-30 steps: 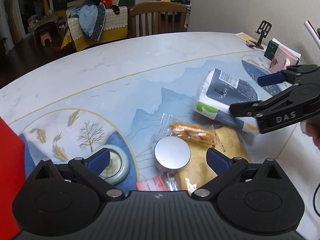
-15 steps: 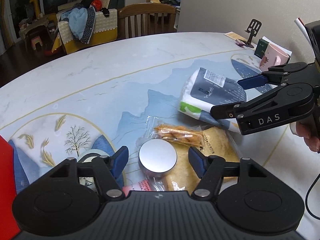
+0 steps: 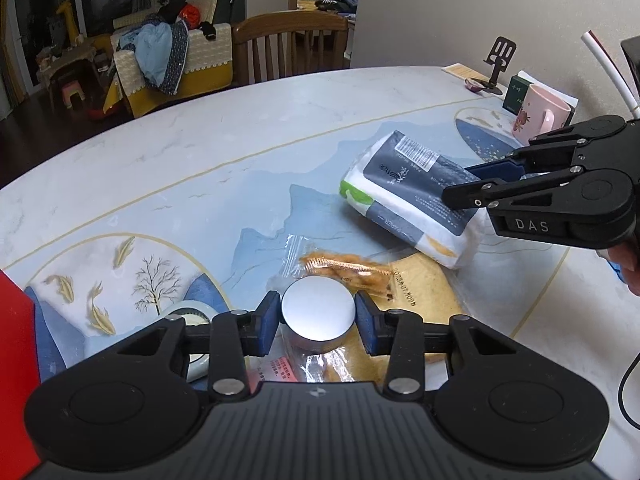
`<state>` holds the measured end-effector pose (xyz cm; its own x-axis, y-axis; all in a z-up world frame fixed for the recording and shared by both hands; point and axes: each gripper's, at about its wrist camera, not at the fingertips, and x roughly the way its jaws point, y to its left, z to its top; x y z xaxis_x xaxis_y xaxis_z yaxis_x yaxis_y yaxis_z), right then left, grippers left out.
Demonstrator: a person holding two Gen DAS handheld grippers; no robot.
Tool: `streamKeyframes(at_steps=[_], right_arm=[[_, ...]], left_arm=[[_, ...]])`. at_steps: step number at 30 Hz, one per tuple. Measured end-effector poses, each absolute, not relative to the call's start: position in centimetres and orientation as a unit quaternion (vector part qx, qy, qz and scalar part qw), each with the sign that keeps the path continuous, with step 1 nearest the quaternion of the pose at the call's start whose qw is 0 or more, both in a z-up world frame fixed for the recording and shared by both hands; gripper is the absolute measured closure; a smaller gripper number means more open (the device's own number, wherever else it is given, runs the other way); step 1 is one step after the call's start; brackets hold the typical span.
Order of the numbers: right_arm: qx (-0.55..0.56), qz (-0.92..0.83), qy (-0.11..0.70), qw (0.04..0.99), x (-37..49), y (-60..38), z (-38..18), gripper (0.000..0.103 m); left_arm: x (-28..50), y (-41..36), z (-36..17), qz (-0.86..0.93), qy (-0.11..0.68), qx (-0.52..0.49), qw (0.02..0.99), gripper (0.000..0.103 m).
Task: Organize objects
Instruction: 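Grasp the silver round tin with the left tool while the right tool grasps the white wipes pack, then carry the silver tin and wipes pack into the red box with both tools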
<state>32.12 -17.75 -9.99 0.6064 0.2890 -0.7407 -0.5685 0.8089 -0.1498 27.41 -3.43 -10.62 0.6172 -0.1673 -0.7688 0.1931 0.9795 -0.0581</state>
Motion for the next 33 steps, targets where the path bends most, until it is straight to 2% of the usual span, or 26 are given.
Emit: streamKeyframes(at_steps=[5, 8, 33], right_arm=[[-0.171, 0.235, 0.357, 0.888, 31.1, -18.5, -8.6, 0.095], [-0.163, 0.231, 0.351, 0.892, 30.3, -18.8, -7.8, 0.096], [-0.119, 0.271, 0.312, 0.903, 20.4, -16.4, -0.7, 0.097]], left_arm=[[26.8, -3.3, -9.8, -0.099, 0.422, 0.008, 0.901, 0.064], [26.3, -3.3, -9.3, -0.100, 0.420, 0.006, 0.902, 0.064], [19.6, 1.2, -4.3, -0.121, 0.415, -0.043, 0.901, 0.064]])
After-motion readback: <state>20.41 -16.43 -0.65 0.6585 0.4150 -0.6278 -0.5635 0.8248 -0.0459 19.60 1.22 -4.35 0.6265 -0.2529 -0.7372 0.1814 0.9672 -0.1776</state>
